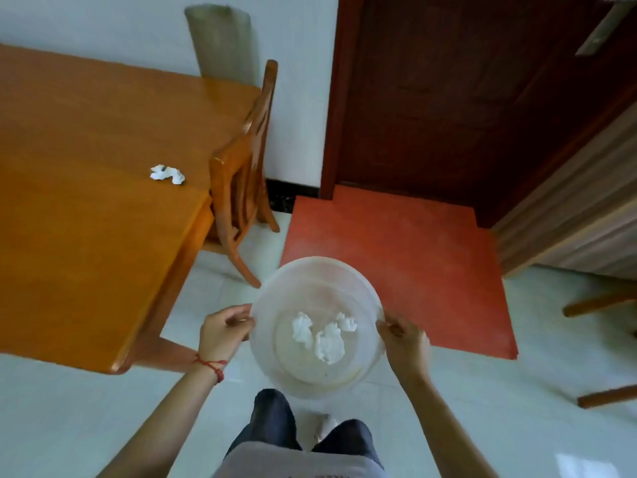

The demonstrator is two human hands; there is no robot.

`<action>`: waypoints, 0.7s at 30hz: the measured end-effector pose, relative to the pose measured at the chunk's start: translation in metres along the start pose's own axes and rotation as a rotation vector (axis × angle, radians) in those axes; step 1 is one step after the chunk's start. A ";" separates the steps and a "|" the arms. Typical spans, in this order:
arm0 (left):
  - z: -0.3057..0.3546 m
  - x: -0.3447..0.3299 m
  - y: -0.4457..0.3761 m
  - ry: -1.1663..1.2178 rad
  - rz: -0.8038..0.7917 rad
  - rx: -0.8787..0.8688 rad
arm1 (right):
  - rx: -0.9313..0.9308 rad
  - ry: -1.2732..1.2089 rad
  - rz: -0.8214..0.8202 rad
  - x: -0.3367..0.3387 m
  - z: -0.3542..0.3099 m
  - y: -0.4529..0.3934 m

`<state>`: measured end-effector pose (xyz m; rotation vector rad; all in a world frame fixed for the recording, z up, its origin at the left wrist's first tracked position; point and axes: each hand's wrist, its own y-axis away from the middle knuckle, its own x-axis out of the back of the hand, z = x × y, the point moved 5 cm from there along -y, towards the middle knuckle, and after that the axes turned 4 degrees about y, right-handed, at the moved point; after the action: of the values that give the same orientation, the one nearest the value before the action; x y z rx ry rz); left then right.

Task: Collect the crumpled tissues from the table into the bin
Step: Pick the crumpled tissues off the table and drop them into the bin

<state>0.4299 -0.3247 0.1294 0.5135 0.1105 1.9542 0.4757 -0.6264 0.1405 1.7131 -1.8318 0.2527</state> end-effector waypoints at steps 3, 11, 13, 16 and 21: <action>-0.002 0.010 -0.004 0.014 0.075 0.043 | 0.035 0.037 -0.079 -0.015 -0.013 -0.024; -0.010 0.038 -0.037 0.077 0.245 0.138 | 0.081 0.096 -0.268 -0.073 -0.060 -0.079; -0.013 0.042 -0.050 0.106 0.297 0.175 | 0.088 0.093 -0.297 -0.085 -0.074 -0.093; -0.015 0.047 -0.063 0.123 0.346 0.219 | 0.125 0.117 -0.348 -0.100 -0.094 -0.114; -0.019 0.055 -0.080 0.143 0.392 0.273 | 0.159 0.194 -0.402 -0.123 -0.117 -0.137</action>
<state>0.4712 -0.2383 0.1050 0.6066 0.3969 2.3762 0.6384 -0.4816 0.1300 2.0432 -1.3252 0.3882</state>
